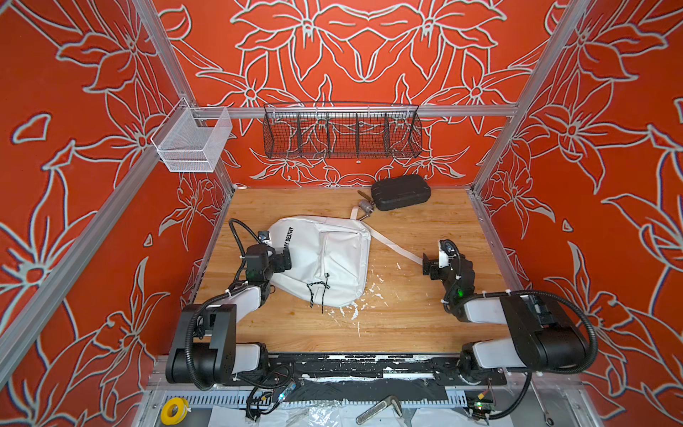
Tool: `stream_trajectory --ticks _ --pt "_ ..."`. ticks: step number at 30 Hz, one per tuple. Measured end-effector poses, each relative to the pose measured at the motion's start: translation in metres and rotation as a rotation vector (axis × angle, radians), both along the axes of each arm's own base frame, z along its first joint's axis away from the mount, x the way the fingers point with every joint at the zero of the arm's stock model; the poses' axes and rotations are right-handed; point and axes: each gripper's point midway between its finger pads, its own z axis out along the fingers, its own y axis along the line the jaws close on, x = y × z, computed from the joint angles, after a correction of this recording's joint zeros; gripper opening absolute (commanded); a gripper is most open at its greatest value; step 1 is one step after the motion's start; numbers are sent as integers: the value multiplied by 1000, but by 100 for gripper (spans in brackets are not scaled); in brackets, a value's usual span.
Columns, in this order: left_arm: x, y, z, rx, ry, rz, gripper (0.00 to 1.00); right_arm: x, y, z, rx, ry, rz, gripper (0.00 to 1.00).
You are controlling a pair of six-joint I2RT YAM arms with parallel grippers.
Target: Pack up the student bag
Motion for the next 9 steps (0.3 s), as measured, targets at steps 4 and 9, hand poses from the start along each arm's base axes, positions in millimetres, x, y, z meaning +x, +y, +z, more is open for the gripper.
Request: stream_trajectory --ticks 4,9 --pt "1 -1 0 8 2 2 97 1 -1 0 0 3 -2 97" --pt "1 -4 0 19 3 0 97 3 -1 1 -1 6 -2 97"
